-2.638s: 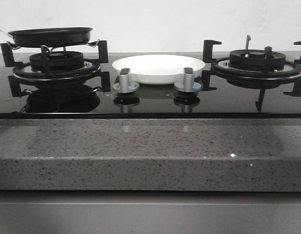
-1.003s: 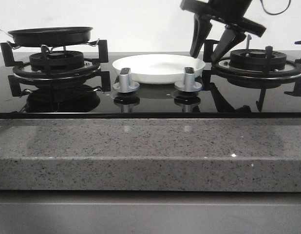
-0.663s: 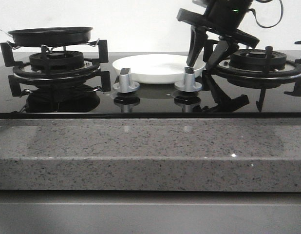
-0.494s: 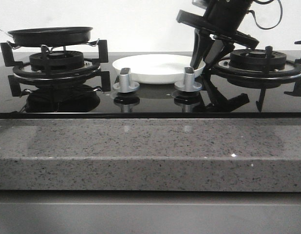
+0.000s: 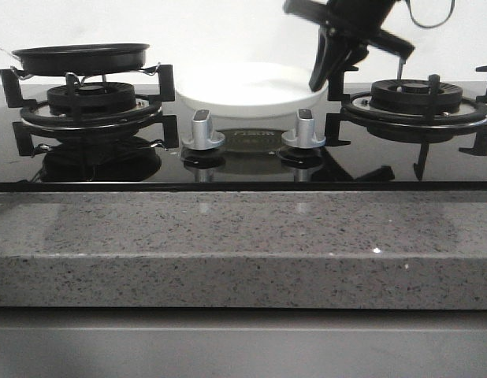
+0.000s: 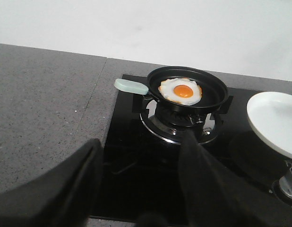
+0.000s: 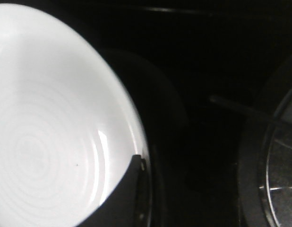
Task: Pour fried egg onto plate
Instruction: 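Lift the white plate with the right gripper toward the frying pan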
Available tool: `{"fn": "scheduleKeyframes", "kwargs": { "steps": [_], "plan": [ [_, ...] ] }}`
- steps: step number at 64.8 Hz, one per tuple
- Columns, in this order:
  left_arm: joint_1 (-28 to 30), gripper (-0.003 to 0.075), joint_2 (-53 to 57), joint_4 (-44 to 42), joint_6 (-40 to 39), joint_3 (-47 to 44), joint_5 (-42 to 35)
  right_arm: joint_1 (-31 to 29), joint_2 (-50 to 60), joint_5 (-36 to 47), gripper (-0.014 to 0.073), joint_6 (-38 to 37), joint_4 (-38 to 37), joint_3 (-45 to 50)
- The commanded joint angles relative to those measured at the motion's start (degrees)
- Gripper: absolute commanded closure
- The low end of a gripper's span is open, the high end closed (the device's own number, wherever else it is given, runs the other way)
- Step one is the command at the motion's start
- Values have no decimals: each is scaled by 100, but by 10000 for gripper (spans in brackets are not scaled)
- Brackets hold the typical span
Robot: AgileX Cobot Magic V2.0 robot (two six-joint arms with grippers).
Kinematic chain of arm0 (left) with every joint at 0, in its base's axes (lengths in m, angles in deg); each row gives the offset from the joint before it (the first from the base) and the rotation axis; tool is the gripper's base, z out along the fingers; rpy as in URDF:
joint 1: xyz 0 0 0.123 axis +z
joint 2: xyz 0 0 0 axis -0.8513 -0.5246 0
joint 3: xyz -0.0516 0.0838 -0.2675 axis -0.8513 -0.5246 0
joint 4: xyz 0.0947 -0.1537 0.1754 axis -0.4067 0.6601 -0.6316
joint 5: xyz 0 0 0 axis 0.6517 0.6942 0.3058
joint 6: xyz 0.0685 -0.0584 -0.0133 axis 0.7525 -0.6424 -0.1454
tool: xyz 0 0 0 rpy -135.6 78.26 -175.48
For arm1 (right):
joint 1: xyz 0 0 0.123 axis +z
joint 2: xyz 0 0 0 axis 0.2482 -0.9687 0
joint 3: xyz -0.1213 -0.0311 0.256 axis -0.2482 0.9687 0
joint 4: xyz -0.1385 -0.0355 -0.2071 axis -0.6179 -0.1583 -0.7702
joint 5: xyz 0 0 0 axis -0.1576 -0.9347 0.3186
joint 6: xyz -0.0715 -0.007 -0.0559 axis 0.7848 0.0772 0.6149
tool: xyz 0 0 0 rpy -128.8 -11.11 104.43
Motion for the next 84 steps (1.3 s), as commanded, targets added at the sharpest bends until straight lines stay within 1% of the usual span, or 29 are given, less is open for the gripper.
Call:
{"fn": "scheduleKeyframes", "kwargs": {
  "steps": [1,13,20,29,42,51,64,84],
  "plan": [
    [-28,356,-87,48,-55,203,-494,-21,659,-368,660,36,252,-281],
    [-28,356,-87,48,-55,203,-494,117,1350,-496,660,212,77,-173],
    [-28,356,-87,48,-55,203,-494,266,1787,-440,660,270,-51,251],
    [-28,356,-87,48,-55,203,-494,455,2427,-151,660,450,-51,1230],
    [-28,356,-87,48,-55,203,-494,737,3300,699,660,613,-34,2883],
    [-28,356,-87,48,-55,203,-494,827,3503,1144,660,650,-34,3637],
    [-28,356,-87,48,-55,203,-494,827,3385,1562,660,650,-58,4142],
    [-28,356,-87,48,-55,203,-494,822,3210,1591,660,650,-58,4177]
  ]
}}
